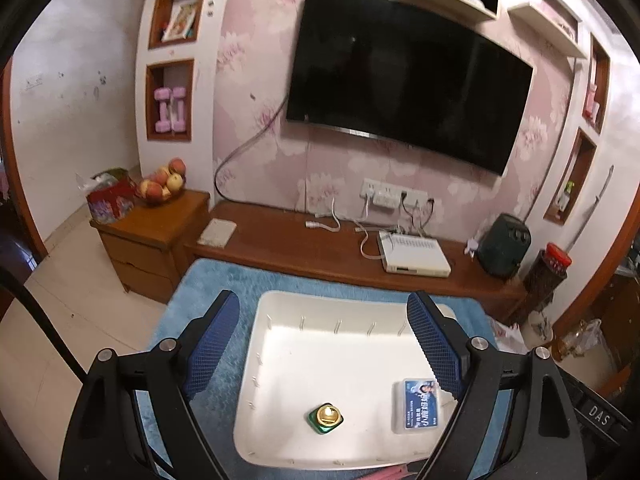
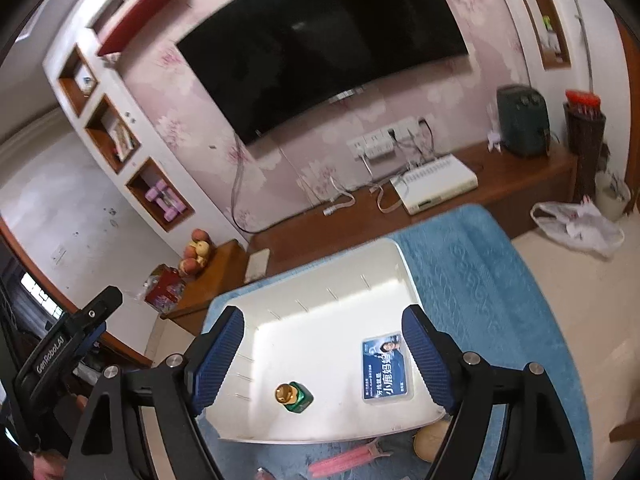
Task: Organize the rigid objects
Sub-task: 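Lower the jar into the tray and open the left tool while the right tool releases the box, then withdraw both tools from the tray back toward the remaining items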
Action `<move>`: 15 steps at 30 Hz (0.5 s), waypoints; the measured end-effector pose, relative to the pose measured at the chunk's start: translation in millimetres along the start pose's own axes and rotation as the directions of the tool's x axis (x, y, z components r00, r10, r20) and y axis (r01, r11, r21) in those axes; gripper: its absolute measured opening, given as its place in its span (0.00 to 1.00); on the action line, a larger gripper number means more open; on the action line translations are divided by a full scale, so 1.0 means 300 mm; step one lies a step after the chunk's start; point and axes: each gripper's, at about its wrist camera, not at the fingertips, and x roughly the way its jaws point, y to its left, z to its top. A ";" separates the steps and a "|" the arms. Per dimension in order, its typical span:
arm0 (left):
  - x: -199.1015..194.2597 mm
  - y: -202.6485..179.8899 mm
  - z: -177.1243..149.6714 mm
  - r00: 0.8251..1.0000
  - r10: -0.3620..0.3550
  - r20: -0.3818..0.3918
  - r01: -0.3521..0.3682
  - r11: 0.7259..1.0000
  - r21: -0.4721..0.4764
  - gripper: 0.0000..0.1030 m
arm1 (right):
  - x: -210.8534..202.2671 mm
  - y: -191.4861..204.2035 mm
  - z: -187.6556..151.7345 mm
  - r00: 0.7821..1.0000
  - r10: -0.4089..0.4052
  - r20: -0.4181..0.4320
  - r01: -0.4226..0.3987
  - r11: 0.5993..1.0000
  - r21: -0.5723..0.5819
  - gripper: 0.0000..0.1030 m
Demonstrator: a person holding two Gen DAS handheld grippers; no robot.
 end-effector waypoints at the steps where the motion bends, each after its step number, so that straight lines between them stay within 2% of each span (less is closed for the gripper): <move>1: -0.026 -0.001 0.007 1.000 0.003 0.015 -0.003 1.000 0.002 0.85 | -0.020 0.008 0.004 1.000 0.005 0.011 -0.005 1.000 -0.010 0.79; 11: -0.277 -0.010 0.024 0.990 0.074 0.123 -0.078 0.997 0.022 0.85 | -0.253 0.096 -0.010 0.988 0.077 0.135 -0.056 0.987 -0.154 0.81; 15: -0.360 -0.007 0.002 0.985 0.106 0.137 -0.110 0.994 0.018 0.85 | -0.333 0.121 -0.038 0.977 0.124 0.171 -0.087 0.975 -0.207 0.81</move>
